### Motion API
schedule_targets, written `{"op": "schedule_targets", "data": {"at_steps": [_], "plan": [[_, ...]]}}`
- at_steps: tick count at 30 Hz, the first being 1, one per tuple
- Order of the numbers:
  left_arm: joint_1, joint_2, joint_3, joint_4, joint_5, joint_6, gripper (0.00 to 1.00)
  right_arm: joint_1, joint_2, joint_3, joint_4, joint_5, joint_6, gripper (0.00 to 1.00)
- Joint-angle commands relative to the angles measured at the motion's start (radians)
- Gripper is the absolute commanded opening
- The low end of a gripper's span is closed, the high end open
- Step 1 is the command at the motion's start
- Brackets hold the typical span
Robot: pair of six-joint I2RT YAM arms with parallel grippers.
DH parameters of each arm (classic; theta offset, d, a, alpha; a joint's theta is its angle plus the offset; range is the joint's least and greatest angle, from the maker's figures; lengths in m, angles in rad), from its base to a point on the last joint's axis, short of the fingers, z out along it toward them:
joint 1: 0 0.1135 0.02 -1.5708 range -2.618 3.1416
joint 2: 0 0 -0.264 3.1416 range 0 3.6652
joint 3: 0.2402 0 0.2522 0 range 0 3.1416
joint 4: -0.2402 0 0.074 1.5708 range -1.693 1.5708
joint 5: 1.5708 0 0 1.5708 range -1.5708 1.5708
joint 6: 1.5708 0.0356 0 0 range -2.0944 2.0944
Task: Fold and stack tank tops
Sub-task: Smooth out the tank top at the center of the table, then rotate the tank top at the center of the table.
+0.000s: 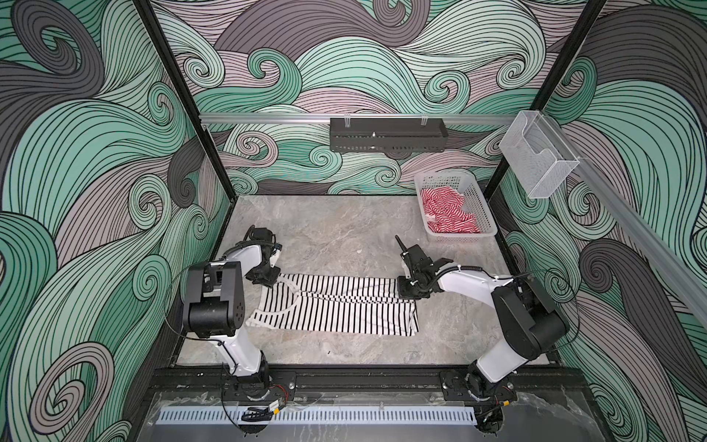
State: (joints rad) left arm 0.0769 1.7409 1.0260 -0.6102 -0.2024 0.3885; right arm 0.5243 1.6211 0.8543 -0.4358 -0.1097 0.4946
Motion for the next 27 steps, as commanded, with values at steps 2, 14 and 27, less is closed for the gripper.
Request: {"op": "schedule_targets", "data": {"at_steps": [2,14,27], "plan": [[0.02,-0.008,0.023,-0.063,-0.018,-0.027,0.52,0.003,-0.1,-0.029,-0.083,-0.004,-0.007,0.21],[-0.082,-0.112,0.179,-0.383,0.431,0.015,0.53,0.001,-0.005,0.122,-0.037,-0.033,-0.008,0.26],[-0.43,-0.025,0.022,-0.304,0.296,0.022,0.5,-0.005,0.14,0.153,-0.012,-0.006,-0.016,0.26]]}}
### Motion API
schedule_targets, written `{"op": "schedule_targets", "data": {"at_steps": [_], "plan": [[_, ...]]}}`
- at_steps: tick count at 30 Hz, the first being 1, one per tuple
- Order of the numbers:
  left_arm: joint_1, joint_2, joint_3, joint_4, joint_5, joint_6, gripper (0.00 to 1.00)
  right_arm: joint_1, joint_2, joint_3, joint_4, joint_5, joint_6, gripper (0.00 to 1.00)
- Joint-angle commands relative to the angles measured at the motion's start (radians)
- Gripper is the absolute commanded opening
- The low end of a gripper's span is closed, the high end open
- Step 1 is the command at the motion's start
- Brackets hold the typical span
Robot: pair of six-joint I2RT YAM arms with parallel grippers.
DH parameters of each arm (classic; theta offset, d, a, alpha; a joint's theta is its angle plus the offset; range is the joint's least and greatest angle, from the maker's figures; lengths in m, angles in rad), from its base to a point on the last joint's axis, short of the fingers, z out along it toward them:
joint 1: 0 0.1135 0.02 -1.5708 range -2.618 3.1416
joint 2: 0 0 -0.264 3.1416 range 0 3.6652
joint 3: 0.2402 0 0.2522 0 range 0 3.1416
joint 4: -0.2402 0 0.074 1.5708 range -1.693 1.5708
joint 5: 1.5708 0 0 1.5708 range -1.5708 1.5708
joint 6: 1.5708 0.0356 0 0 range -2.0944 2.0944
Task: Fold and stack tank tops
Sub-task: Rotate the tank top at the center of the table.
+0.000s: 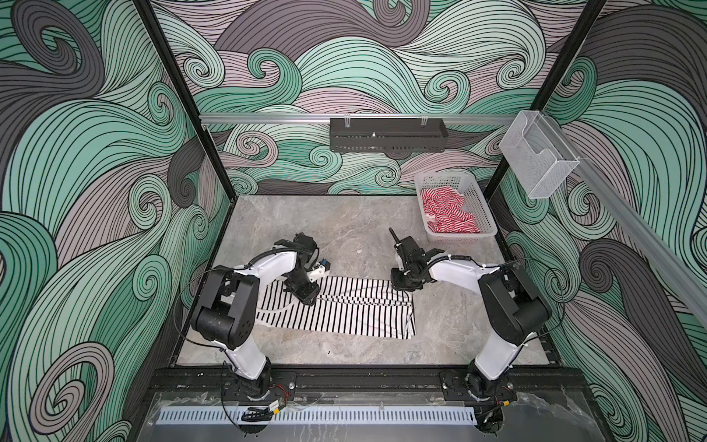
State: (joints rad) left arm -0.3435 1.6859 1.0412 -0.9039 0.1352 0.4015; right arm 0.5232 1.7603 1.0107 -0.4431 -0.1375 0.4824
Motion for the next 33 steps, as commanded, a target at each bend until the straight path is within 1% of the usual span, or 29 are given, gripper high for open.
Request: {"op": "schedule_targets", "data": {"at_steps": [1,6,11,14,18,20,22,24,29,31,33], "plan": [[-0.013,0.045,0.007,-0.012,-0.049,0.012,0.49,-0.003,0.0,-0.015,-0.006,0.026,-0.004,0.26],[-0.014,0.127,0.027,0.0,-0.099,0.03,0.49,-0.005,0.0,-0.058,0.005,0.024,0.006,0.26],[-0.011,0.2,0.107,0.021,-0.162,0.063,0.48,-0.005,-0.012,-0.092,0.002,0.029,0.026,0.26],[-0.005,0.266,0.21,0.025,-0.241,0.092,0.49,-0.005,-0.042,-0.114,0.005,0.032,0.043,0.27],[0.015,0.435,0.499,-0.019,-0.319,0.129,0.49,0.014,-0.085,-0.127,0.003,0.05,0.087,0.26],[0.018,0.54,0.688,-0.052,-0.37,0.143,0.49,0.051,-0.107,-0.117,-0.016,0.084,0.111,0.26],[0.019,0.627,0.854,-0.064,-0.401,0.154,0.49,0.101,-0.122,-0.103,-0.035,0.134,0.139,0.27],[0.02,0.71,1.016,-0.068,-0.421,0.156,0.5,0.15,-0.124,-0.09,-0.046,0.159,0.17,0.27],[0.018,0.925,1.423,-0.118,-0.484,0.169,0.51,0.295,-0.07,-0.038,-0.089,0.227,0.242,0.27],[0.02,0.963,1.499,-0.105,-0.504,0.174,0.52,0.345,-0.034,-0.014,-0.092,0.215,0.267,0.27],[0.02,0.958,1.501,-0.065,-0.528,0.172,0.52,0.4,-0.008,0.014,-0.087,0.188,0.284,0.27]]}}
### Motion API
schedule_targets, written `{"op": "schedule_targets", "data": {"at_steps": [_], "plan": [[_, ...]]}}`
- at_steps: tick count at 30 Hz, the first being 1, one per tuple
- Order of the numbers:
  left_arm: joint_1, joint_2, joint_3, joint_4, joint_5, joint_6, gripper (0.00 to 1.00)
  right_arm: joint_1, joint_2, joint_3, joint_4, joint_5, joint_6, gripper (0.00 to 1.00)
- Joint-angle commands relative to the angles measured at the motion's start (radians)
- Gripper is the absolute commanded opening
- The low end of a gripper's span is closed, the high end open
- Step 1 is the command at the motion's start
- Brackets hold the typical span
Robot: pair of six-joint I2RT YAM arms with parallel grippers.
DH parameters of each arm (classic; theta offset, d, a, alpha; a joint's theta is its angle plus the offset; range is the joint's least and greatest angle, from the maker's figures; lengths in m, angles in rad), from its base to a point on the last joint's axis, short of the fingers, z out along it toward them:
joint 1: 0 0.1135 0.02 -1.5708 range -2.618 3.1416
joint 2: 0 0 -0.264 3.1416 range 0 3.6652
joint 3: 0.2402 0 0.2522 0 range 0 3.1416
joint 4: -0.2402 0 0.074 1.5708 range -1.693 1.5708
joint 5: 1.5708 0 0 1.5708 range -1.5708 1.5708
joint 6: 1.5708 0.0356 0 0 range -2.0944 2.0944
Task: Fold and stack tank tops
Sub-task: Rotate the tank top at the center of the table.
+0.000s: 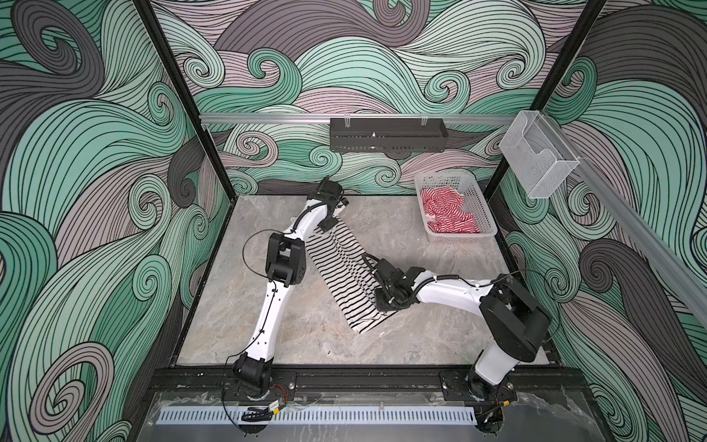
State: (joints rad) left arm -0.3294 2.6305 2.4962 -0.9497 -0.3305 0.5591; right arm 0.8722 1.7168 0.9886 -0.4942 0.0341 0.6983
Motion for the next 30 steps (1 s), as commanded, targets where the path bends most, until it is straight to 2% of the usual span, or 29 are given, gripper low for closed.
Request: {"op": "schedule_targets", "data": {"at_steps": [1,3,5,7,11,14,16,21,26,30], "plan": [[0.008,0.0,0.045,-0.017,-0.067,0.001,0.52,0.076,0.042,0.053,-0.047,0.013,0.074,0.27],[0.009,-0.045,0.027,-0.046,-0.062,-0.038,0.52,0.106,0.031,0.073,-0.074,0.02,0.074,0.27],[0.012,-0.138,-0.067,-0.077,-0.019,-0.076,0.52,0.109,-0.027,0.058,-0.079,0.038,0.068,0.28],[0.008,-0.258,-0.227,-0.068,0.034,-0.095,0.52,0.095,-0.09,0.034,-0.079,0.074,0.055,0.29],[-0.01,-0.494,-0.609,0.034,0.118,-0.111,0.52,0.008,-0.173,-0.006,-0.077,0.071,0.008,0.32],[-0.031,-0.584,-0.796,0.054,0.137,-0.116,0.52,-0.057,-0.173,-0.023,-0.066,0.04,-0.029,0.32],[-0.045,-0.603,-0.869,0.055,0.123,-0.125,0.52,-0.083,-0.163,-0.045,-0.014,-0.01,-0.047,0.32],[-0.05,-0.601,-0.951,0.083,0.109,-0.143,0.52,-0.104,-0.1,-0.084,0.111,-0.105,-0.043,0.29],[-0.056,-0.534,-0.949,0.088,0.097,-0.155,0.51,-0.104,-0.051,-0.099,0.152,-0.128,-0.026,0.25],[-0.055,-0.458,-0.92,0.114,0.02,-0.113,0.51,-0.078,-0.07,-0.153,0.168,-0.12,-0.015,0.24]]}}
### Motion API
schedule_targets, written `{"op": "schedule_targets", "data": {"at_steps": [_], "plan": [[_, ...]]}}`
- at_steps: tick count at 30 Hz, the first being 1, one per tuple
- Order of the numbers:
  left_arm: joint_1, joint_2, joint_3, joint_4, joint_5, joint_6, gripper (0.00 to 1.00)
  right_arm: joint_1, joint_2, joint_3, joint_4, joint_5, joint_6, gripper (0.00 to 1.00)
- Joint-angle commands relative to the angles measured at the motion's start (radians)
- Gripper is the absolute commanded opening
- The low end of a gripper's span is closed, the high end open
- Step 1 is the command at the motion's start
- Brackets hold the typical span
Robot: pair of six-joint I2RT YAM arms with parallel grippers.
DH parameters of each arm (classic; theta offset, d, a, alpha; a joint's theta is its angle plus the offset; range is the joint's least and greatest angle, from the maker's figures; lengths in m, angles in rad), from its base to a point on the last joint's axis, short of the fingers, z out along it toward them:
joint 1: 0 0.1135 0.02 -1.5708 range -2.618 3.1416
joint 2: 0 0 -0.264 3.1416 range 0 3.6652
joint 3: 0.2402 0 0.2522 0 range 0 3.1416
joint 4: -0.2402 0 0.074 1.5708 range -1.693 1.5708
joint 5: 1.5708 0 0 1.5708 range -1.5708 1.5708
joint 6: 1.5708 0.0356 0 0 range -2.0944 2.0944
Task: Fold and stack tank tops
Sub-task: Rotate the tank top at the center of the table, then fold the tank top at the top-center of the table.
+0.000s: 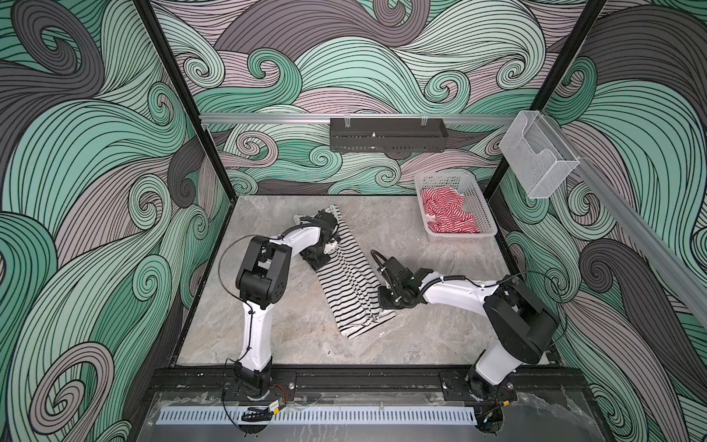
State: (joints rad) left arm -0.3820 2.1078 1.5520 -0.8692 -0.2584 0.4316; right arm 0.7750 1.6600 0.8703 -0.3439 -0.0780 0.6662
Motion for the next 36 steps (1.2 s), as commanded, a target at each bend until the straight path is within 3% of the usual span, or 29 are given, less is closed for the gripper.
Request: {"op": "schedule_targets", "data": {"at_steps": [1,9,14,16,19,21,22,27,36], "plan": [[-0.001,0.086,0.041,0.04,-0.071,0.031,0.51,0.032,-0.014,-0.044,0.011,-0.003,0.021,0.24],[0.009,0.281,0.357,-0.011,-0.131,0.101,0.51,0.142,-0.017,-0.085,0.01,0.025,0.11,0.24],[0.018,0.418,0.637,-0.134,-0.13,0.071,0.51,0.186,-0.023,-0.066,-0.003,0.049,0.151,0.24],[0.02,0.416,0.677,-0.18,-0.109,0.041,0.51,0.187,-0.058,-0.06,-0.047,0.081,0.146,0.25],[0.022,0.292,0.556,-0.144,-0.065,-0.002,0.51,0.186,-0.17,-0.083,-0.055,0.112,0.118,0.35],[0.022,0.152,0.377,-0.062,-0.03,-0.013,0.52,0.18,-0.235,-0.099,-0.055,0.112,0.113,0.48],[0.02,0.089,0.3,-0.025,-0.012,-0.017,0.53,0.174,-0.253,-0.108,-0.054,0.102,0.114,0.49],[0.001,-0.171,-0.035,0.09,0.057,-0.023,0.55,0.124,-0.256,-0.185,0.057,-0.029,0.151,0.51],[-0.05,-0.389,-0.429,0.223,0.118,-0.014,0.56,0.065,-0.084,-0.256,0.397,-0.218,0.273,0.53]]}}
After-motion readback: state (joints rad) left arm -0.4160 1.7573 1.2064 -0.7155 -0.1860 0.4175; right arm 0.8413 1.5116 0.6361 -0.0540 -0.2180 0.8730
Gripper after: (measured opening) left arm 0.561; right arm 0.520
